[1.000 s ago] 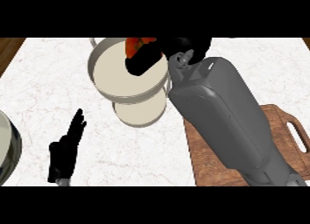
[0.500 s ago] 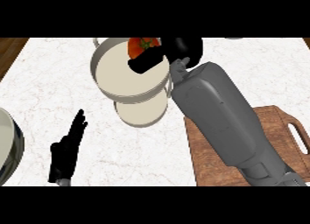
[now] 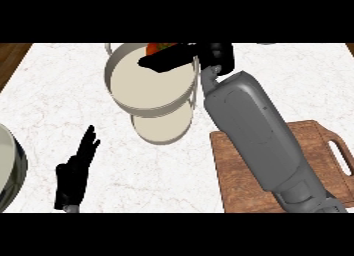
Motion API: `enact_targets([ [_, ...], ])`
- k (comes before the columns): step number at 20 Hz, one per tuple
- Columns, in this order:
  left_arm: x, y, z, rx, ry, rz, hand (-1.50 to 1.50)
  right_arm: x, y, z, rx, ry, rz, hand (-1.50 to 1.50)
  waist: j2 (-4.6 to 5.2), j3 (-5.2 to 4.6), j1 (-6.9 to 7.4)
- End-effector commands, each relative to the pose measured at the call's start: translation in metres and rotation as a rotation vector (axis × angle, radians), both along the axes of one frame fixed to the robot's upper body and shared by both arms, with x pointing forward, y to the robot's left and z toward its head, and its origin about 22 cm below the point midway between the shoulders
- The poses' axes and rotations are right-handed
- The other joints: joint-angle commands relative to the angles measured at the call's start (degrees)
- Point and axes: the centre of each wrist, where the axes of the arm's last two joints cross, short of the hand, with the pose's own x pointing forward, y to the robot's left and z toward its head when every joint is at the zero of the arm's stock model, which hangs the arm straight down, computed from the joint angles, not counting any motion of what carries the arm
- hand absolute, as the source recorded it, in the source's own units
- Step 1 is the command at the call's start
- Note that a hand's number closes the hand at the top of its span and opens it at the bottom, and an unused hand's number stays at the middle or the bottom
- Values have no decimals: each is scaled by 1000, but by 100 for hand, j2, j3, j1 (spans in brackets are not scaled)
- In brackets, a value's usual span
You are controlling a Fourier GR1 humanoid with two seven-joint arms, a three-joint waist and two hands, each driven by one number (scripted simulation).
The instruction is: Pick the tomato from the cutting board and place it in the tiered basket
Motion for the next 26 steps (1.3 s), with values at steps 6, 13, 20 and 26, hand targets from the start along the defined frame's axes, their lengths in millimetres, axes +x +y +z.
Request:
enact_targets([
  [6,-6,12,-6,1,72,68,0,-3,-52,13,126,-185,-330,-150,-5,-31,-251],
  [13,-15,27,-10,5,73,86,0,-41,-165,41,169,-157,-438,-150,-30,-27,-363],
  [20,-12,4,-17,-15,65,92,0,-103,-288,52,165,-131,-437,-150,-5,-19,-456],
  [26,-18,29,-13,5,72,86,0,-160,-363,40,199,-133,-364,-150,-2,-17,-399],
])
